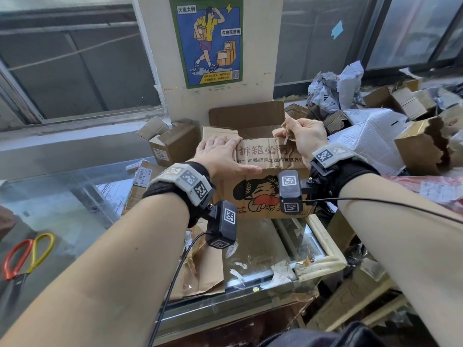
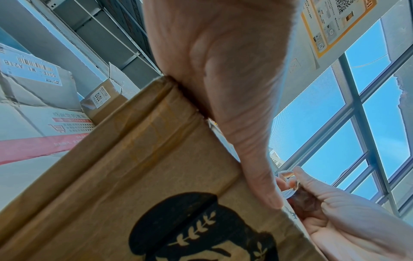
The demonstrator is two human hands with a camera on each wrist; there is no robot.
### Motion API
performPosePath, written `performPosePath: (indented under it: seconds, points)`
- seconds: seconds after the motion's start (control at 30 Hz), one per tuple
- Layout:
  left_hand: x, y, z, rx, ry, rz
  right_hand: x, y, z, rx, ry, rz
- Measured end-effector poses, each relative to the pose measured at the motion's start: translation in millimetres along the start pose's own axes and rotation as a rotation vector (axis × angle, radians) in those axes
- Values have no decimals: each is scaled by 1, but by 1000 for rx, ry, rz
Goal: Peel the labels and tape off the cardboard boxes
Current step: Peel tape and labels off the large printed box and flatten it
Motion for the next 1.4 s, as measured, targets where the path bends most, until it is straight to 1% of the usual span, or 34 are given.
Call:
performPosePath:
  seconds: [0.33,0.4,0.47,0.5,0.53,0.63,0.77,0.9,1.0,1.03,1.1,1.2,1.27,1.3,1.4]
  points:
    - [0,-1,1,1,1,4,-2,-2,0,2,-48,-38]
    - [0,-2,2,-2,-1,13,-8,-1,5,42,-152,-116]
    - [1,-2,2,-7,-8,20,-15,-4,7,107,-357,-222]
    - [1,-3,2,-10,-12,23,-17,-5,6,117,-432,-247]
    - [1,-3,2,-11,-13,26,-17,-7,4,116,-449,-250]
    - [0,-3,1,-8,-13,28,-15,-6,-1,86,-381,-236]
    - [3,-2,2,13,-65,8,-14,-6,-1,60,-403,-247]
    - [5,-1,0,51,-102,-63,-16,-1,7,13,-303,-280]
    - [-14,-3,-2,78,-138,-131,-19,0,21,-10,-281,-313]
    - [-24,-4,-1,77,-161,-153,-19,1,26,-17,-304,-304]
    - [-42,-3,5,40,-225,-153,-14,2,30,10,-389,-268]
    - [-51,2,20,-93,-339,-84,4,10,25,155,-602,-167]
    - [-44,7,22,-137,-357,-29,18,18,19,215,-631,-98]
    - [-38,9,20,-117,-333,-7,24,21,15,229,-615,-78]
    - [-18,12,2,55,-203,28,32,26,9,228,-581,-74]
Point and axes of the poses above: each hand's wrist, its own y-axis away from the middle knuckle, its own x-axis out of the palm, z = x × y, the point moved 1 cm from there along -y, towards the middle knuckle, and after that the axes turned 2 degrees about y, right-handed, at the moved point
